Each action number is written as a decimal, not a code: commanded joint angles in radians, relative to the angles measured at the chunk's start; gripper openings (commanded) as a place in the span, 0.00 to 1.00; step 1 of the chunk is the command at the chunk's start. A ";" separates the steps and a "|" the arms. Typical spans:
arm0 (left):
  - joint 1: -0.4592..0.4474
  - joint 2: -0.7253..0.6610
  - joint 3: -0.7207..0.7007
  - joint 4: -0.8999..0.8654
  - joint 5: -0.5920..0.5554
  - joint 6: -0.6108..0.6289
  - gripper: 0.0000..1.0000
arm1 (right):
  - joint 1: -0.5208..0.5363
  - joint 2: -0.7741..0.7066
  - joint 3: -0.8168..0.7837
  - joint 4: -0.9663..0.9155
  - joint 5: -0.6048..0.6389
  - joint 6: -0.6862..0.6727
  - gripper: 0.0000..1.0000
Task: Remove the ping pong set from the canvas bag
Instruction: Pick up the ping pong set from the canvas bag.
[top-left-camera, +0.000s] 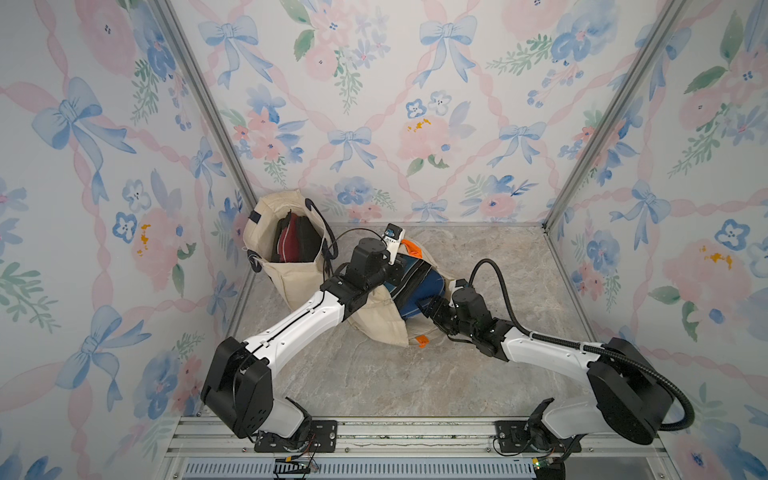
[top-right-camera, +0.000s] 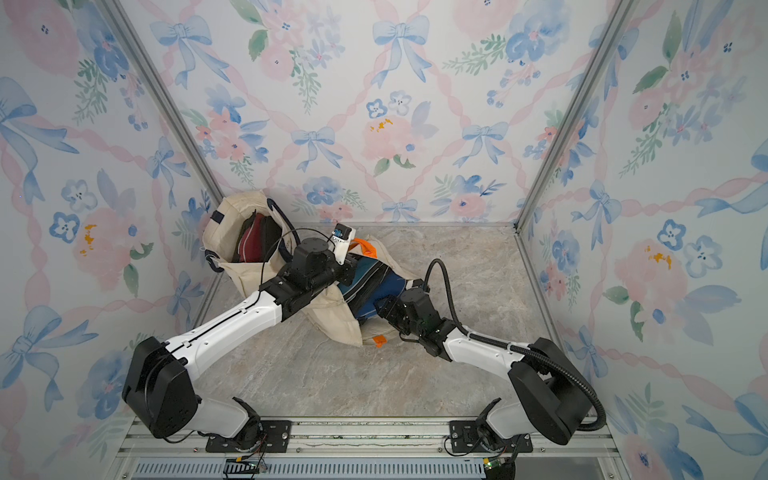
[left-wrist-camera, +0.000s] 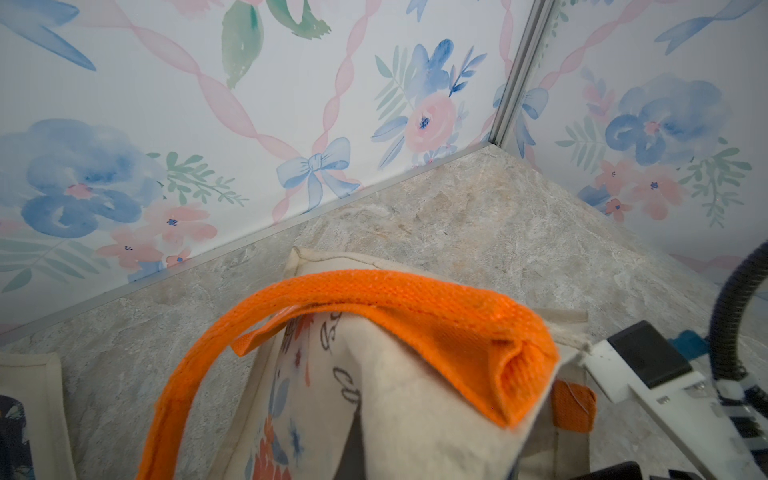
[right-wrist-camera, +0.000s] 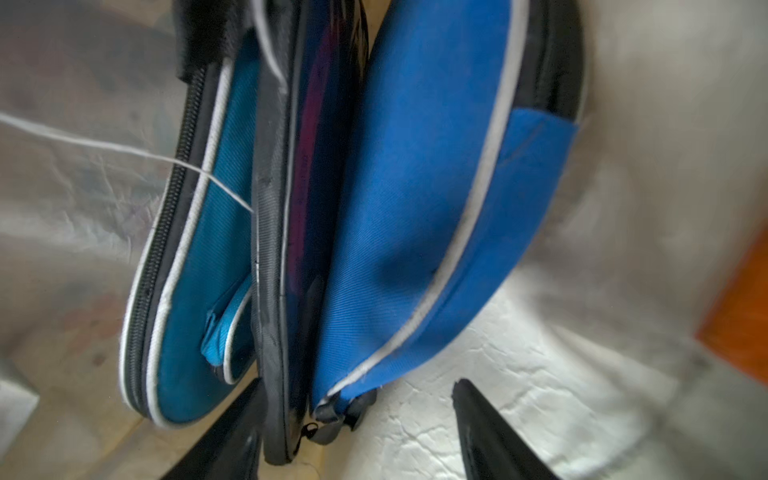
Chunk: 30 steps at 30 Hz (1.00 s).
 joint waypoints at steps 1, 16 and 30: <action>-0.009 -0.008 0.009 0.129 0.041 -0.020 0.00 | -0.018 0.053 -0.018 0.065 -0.021 0.052 0.69; -0.024 -0.015 0.014 0.129 0.066 -0.037 0.00 | -0.018 0.167 -0.047 0.224 0.074 0.129 0.69; -0.053 -0.031 0.011 0.129 0.079 -0.045 0.00 | -0.014 0.338 0.006 0.397 0.159 0.208 0.64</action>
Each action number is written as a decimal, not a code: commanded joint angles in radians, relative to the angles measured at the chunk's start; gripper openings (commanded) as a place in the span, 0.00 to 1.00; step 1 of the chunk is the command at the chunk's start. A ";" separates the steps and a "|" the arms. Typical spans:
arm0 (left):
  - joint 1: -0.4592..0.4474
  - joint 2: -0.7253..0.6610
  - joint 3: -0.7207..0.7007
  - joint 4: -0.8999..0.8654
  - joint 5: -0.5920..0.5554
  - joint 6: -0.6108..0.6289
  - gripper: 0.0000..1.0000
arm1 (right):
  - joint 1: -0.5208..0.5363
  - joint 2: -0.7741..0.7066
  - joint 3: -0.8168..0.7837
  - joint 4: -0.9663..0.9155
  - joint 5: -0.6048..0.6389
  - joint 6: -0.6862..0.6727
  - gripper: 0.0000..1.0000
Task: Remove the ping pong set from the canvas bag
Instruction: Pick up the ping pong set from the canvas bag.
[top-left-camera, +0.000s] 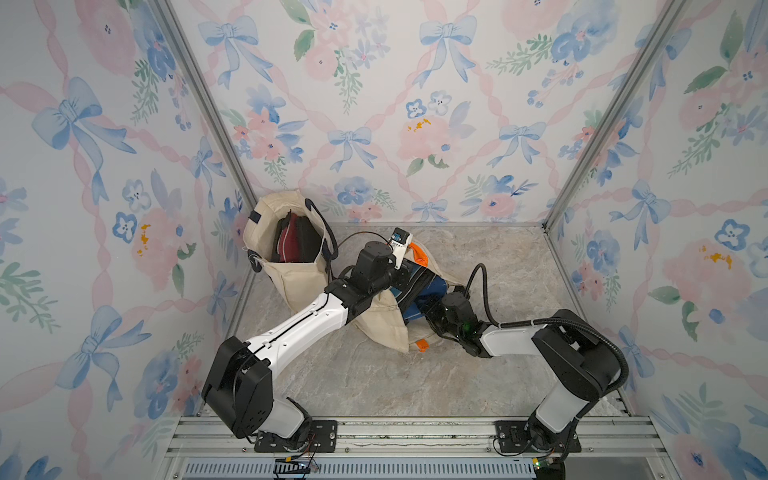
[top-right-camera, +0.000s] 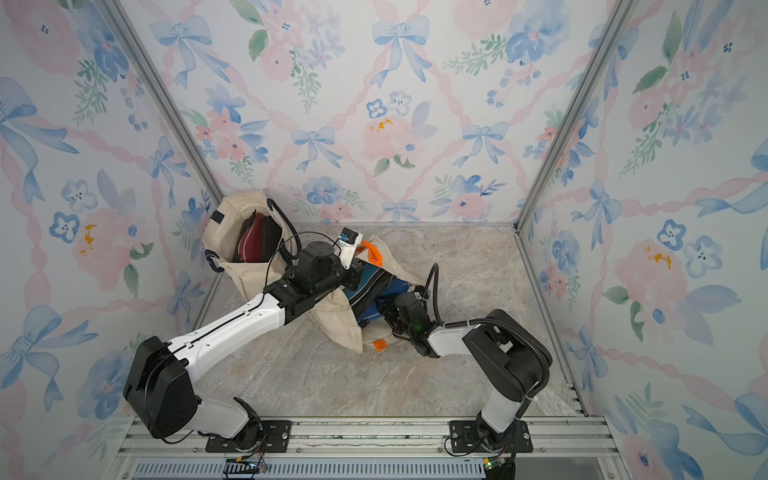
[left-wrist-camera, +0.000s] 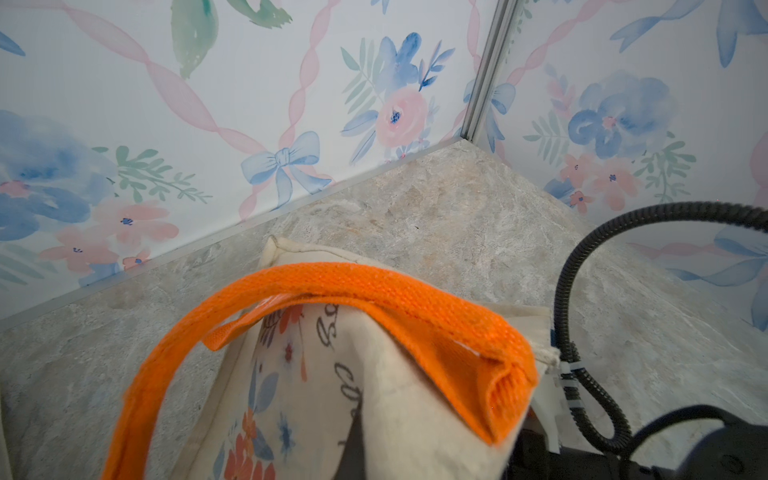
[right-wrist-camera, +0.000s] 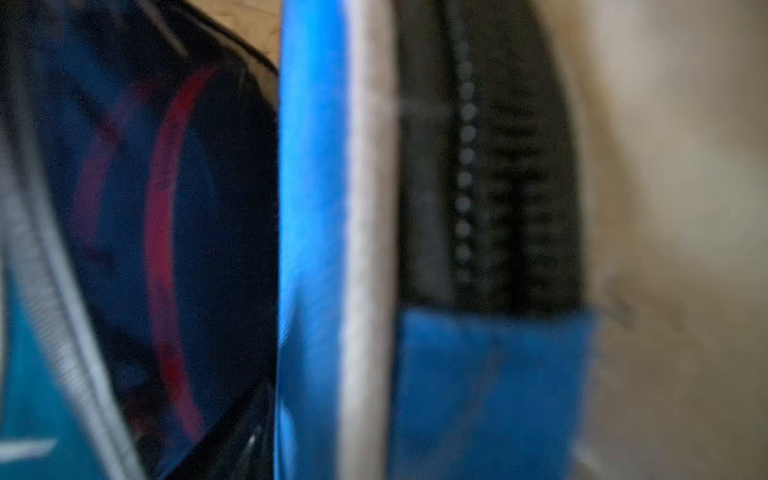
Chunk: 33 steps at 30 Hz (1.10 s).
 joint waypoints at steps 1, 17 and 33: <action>-0.008 -0.033 0.016 0.133 0.048 -0.023 0.00 | -0.002 0.050 0.017 0.080 0.056 0.031 0.61; -0.006 -0.016 0.004 0.129 -0.086 0.005 0.00 | 0.027 -0.169 -0.016 -0.108 0.147 -0.145 0.25; 0.036 0.036 0.027 0.098 -0.153 -0.045 0.00 | 0.118 -0.449 0.130 -0.548 0.325 -0.527 0.20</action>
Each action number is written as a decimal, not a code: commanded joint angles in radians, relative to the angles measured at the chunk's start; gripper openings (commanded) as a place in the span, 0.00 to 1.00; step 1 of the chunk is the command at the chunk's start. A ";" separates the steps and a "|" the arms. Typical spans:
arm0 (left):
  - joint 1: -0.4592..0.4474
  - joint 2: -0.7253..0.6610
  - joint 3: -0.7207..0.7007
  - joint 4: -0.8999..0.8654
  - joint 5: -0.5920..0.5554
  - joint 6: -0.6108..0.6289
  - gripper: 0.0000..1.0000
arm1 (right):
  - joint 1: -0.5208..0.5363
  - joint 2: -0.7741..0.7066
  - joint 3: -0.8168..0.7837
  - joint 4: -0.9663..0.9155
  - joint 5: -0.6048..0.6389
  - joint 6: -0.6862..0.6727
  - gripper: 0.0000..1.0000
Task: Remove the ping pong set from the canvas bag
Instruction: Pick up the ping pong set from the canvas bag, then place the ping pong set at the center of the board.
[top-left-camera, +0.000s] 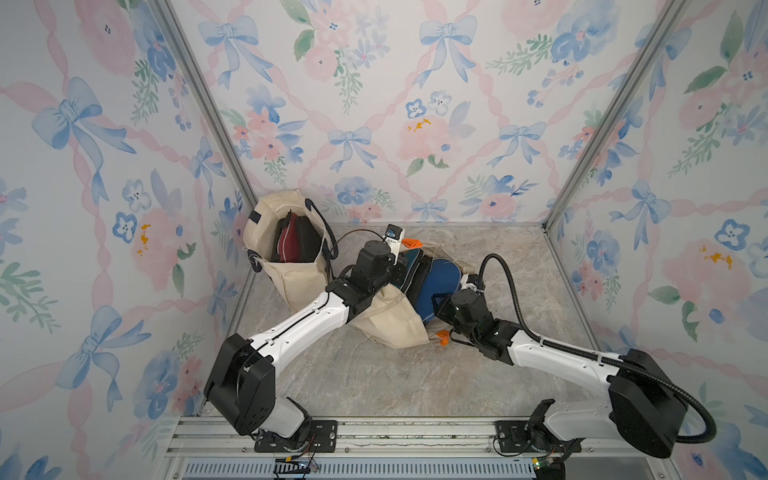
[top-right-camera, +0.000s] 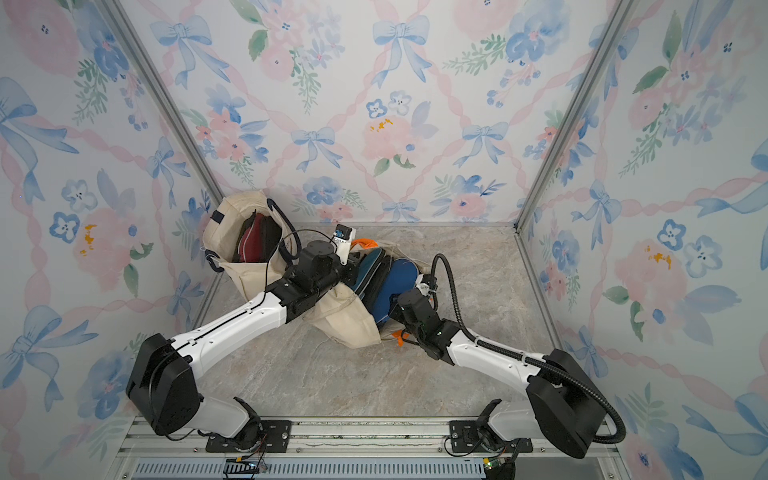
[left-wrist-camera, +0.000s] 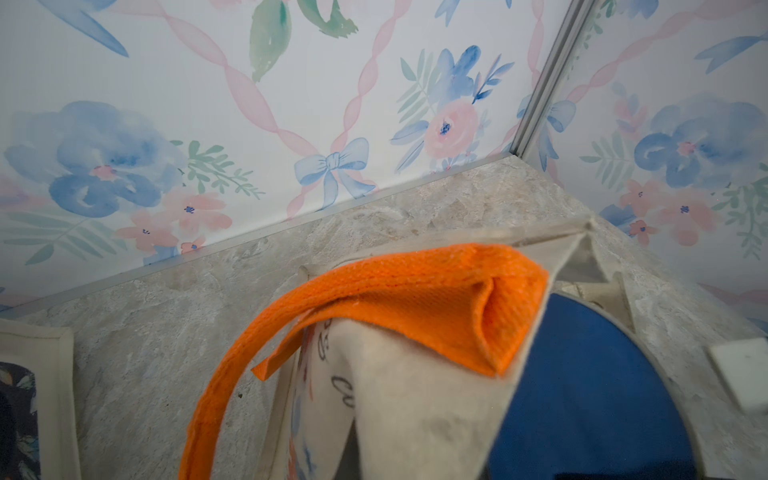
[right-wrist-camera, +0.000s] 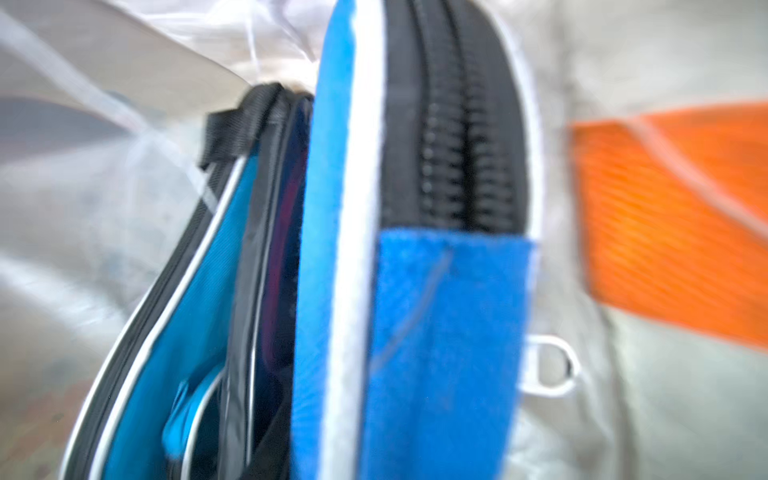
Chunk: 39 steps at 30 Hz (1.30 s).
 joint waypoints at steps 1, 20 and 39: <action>0.015 0.016 0.030 0.064 -0.016 -0.003 0.00 | 0.033 -0.053 0.068 -0.045 0.067 -0.185 0.19; 0.045 0.048 0.045 0.035 -0.057 -0.023 0.00 | 0.112 -0.274 0.153 -0.118 0.252 -0.526 0.14; 0.058 0.062 0.054 0.022 -0.050 -0.030 0.00 | 0.110 -0.458 0.263 -0.033 0.393 -0.937 0.13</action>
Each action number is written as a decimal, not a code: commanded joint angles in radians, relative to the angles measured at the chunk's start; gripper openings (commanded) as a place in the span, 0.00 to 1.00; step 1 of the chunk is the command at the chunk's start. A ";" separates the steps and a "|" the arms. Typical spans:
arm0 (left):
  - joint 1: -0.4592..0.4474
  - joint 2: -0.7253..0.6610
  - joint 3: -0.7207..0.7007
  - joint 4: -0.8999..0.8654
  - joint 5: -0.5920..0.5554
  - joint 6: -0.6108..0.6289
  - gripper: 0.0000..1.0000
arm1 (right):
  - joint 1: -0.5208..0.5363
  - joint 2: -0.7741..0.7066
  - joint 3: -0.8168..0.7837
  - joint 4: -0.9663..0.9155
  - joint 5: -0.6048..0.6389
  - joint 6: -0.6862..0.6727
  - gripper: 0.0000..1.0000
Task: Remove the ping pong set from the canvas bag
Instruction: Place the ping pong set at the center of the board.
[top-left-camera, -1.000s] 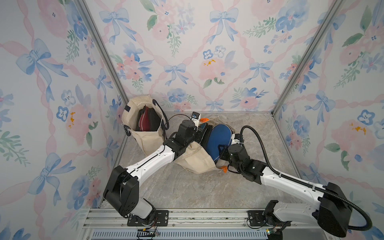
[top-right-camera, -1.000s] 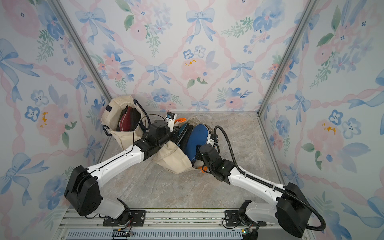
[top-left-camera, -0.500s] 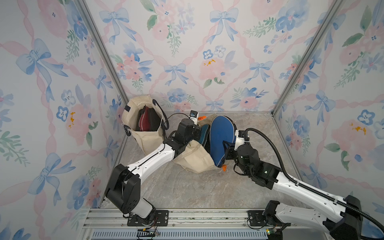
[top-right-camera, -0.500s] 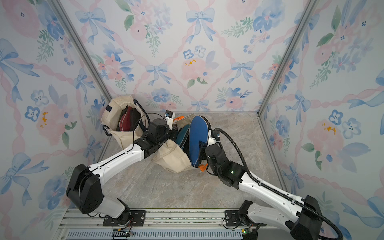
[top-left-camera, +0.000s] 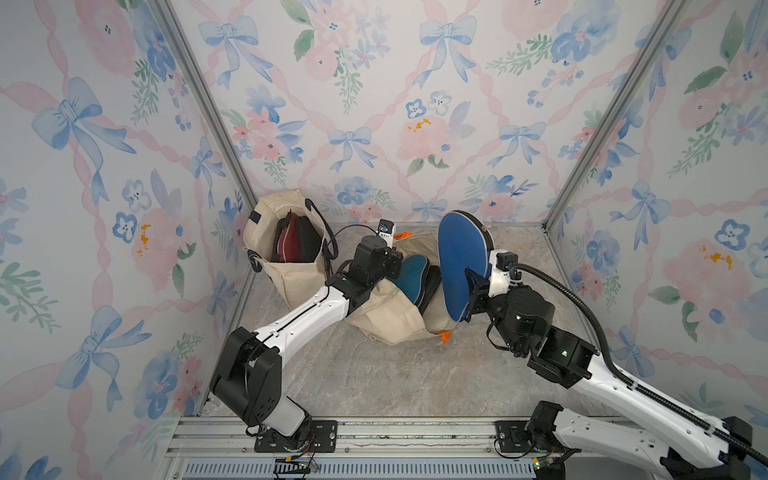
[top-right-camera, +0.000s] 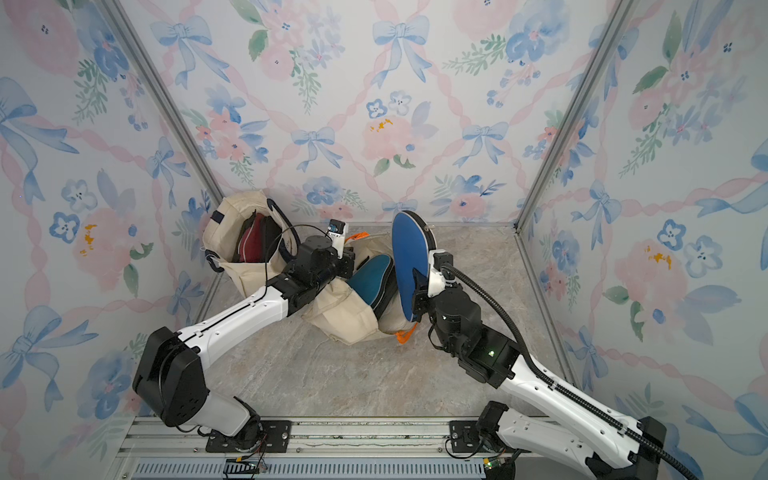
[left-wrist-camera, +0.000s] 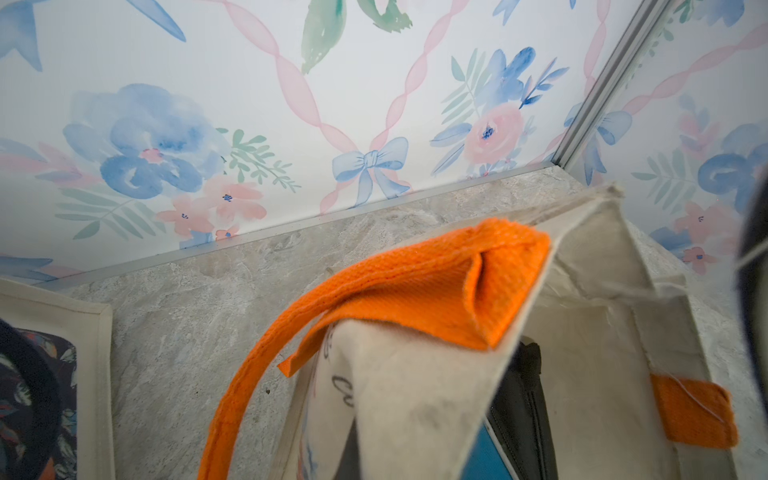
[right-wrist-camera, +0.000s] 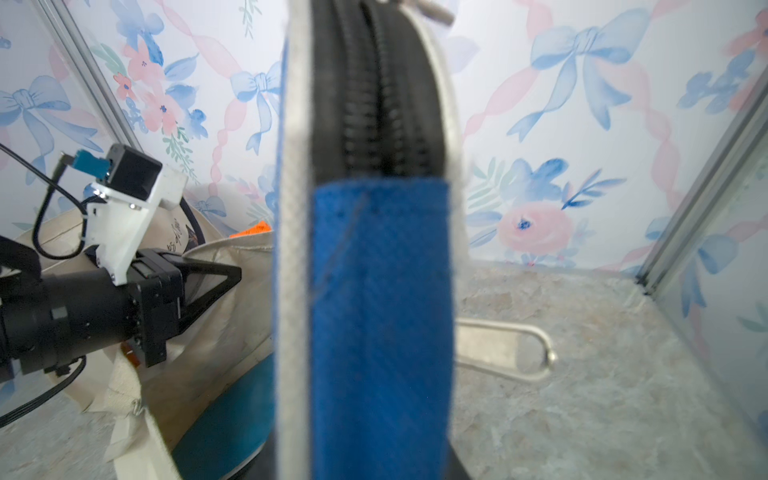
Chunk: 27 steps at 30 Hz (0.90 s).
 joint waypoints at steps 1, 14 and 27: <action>0.012 0.018 0.026 0.019 -0.012 -0.005 0.00 | -0.010 -0.041 0.091 0.154 0.071 -0.128 0.13; 0.015 0.016 0.031 0.015 0.003 -0.008 0.00 | -0.268 0.114 0.174 0.255 0.094 -0.539 0.13; 0.023 0.003 0.031 0.016 0.037 -0.023 0.00 | -0.398 0.505 0.201 0.549 0.049 -1.072 0.12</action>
